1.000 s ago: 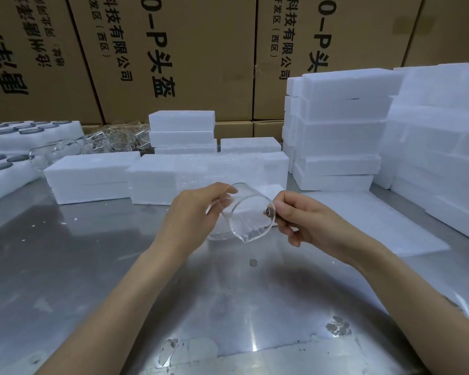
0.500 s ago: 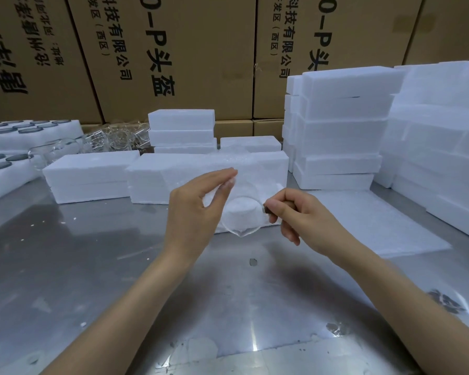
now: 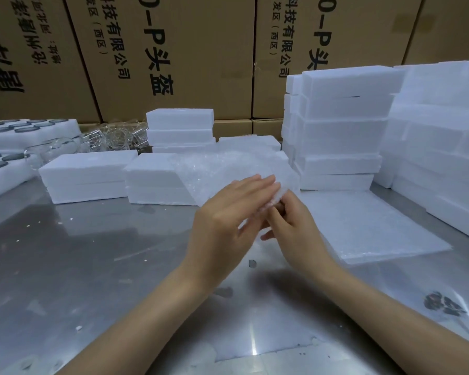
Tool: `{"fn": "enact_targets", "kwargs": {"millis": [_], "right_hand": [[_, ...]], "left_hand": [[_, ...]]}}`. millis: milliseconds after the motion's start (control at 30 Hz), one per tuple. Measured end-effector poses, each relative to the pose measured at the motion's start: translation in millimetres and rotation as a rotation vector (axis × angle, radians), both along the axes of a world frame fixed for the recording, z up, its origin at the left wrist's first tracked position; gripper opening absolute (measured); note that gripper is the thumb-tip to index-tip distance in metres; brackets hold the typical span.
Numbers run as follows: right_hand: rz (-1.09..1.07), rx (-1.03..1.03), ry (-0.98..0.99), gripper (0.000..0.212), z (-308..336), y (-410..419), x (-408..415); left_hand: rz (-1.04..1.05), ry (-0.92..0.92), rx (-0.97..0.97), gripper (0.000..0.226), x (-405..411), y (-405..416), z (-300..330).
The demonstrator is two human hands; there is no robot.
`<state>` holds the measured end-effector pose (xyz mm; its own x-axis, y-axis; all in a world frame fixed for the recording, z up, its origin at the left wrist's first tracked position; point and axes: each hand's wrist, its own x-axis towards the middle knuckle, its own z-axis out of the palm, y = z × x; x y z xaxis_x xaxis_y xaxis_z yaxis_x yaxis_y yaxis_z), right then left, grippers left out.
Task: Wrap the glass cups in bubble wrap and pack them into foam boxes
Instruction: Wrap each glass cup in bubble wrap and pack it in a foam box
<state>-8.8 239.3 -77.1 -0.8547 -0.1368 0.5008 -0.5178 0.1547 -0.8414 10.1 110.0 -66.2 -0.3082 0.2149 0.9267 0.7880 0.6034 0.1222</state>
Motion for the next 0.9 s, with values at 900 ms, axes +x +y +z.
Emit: {"fn": "enact_targets", "kwargs": {"millis": [900], "right_hand": [[0.156, -0.61, -0.554, 0.023, 18.1, 14.8, -11.5]], "left_hand": [[-0.381, -0.922, 0.632, 0.052, -29.4, -31.1, 6.8]]}}
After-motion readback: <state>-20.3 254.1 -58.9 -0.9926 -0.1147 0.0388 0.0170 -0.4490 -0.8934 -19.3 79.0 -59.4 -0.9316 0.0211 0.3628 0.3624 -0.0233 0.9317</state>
